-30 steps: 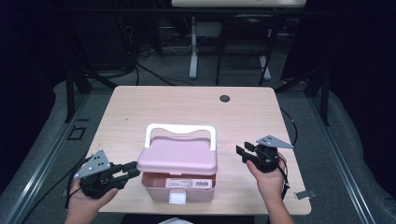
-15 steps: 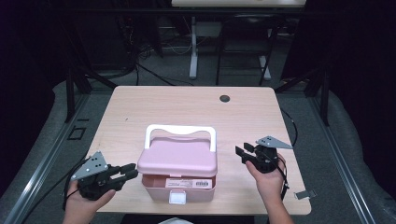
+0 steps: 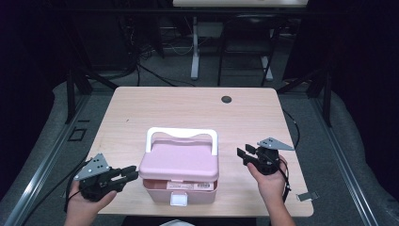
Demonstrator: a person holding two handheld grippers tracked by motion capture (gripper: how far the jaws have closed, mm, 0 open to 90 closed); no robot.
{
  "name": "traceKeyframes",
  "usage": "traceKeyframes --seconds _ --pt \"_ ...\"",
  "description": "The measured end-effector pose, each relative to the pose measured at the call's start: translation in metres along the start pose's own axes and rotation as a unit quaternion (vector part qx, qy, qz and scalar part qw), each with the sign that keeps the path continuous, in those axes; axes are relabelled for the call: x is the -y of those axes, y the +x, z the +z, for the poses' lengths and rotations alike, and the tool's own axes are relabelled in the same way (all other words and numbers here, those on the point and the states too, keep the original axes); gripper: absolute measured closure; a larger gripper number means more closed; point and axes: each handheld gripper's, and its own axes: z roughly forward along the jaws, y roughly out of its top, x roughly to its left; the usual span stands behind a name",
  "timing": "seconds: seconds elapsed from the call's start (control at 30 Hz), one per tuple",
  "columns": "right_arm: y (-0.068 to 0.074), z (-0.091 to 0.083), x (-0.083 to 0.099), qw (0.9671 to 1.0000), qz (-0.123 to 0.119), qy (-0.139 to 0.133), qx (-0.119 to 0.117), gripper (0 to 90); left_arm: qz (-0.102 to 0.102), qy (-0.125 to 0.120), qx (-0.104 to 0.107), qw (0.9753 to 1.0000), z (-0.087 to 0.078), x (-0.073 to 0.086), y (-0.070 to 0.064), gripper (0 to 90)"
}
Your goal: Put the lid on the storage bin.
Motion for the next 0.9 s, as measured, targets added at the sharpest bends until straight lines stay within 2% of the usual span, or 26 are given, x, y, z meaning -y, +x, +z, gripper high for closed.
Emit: traceKeyframes --seconds 0.17,0.4,0.7,0.9 --pt "0.000 -0.001 0.000 1.0000 0.001 0.000 0.001 57.9 -0.014 -0.011 -0.003 0.9998 -0.002 0.000 0.005 75.1" --pt "0.000 0.000 0.000 1.0000 0.000 0.000 0.001 57.9 -0.017 -0.006 -0.012 0.9998 0.002 -0.003 0.013 74.0" --pt "0.001 0.001 0.002 1.0000 0.001 0.001 0.001 57.9 -0.044 -0.016 -0.035 0.9983 0.017 -0.009 0.037 70.5" --pt "0.001 0.001 0.003 1.0000 -0.001 0.001 0.002 57.9 -0.049 -0.012 -0.043 0.9978 0.027 -0.011 0.048 69.1"
